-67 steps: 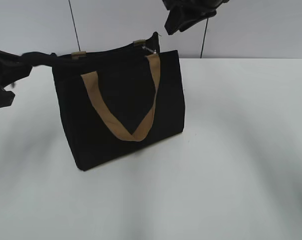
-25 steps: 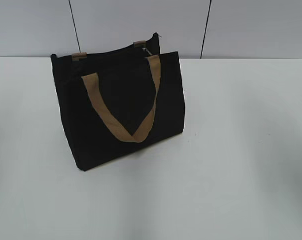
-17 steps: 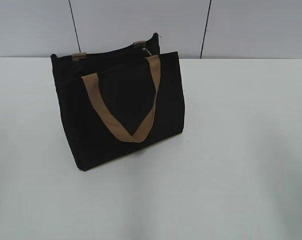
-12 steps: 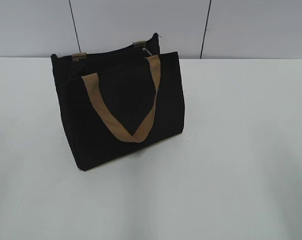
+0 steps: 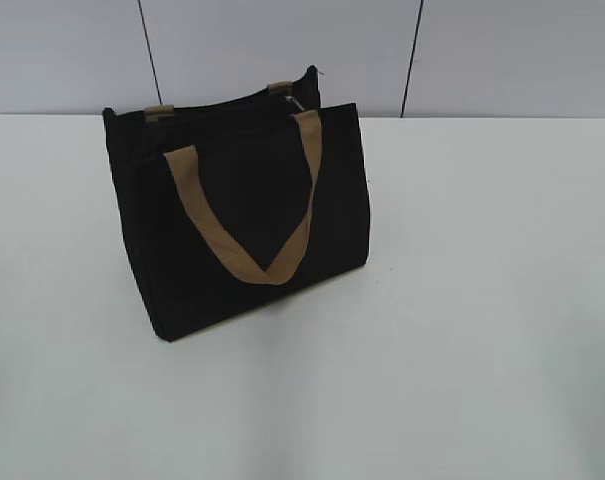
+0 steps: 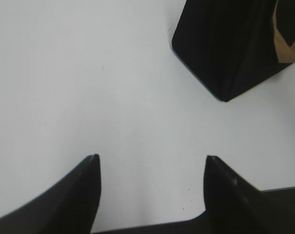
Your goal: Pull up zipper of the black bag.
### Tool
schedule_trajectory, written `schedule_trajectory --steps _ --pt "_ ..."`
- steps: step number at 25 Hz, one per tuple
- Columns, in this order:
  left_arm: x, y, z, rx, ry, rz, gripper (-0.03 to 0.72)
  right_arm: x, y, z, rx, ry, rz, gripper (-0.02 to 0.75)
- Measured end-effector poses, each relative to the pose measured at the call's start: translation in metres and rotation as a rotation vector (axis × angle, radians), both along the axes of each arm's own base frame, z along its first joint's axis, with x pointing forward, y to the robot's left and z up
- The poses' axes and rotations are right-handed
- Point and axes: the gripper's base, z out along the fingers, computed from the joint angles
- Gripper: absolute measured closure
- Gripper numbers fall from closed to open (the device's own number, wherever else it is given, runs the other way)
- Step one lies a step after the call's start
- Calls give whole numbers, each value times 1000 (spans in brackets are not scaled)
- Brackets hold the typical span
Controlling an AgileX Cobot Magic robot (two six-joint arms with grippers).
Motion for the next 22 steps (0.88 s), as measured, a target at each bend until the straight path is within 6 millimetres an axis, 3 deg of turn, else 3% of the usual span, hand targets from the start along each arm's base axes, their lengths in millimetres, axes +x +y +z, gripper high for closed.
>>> schedule_trajectory --steps 10,15,22 --pt "-31 0 1 10 -187 3 208 -32 -6 2 28 -180 17 296" --pt "-31 0 -1 12 -190 5 232 -51 -10 2 51 -308 18 296" --pt "-31 1 -1 17 -188 8 238 -53 -11 2 51 -317 20 296"
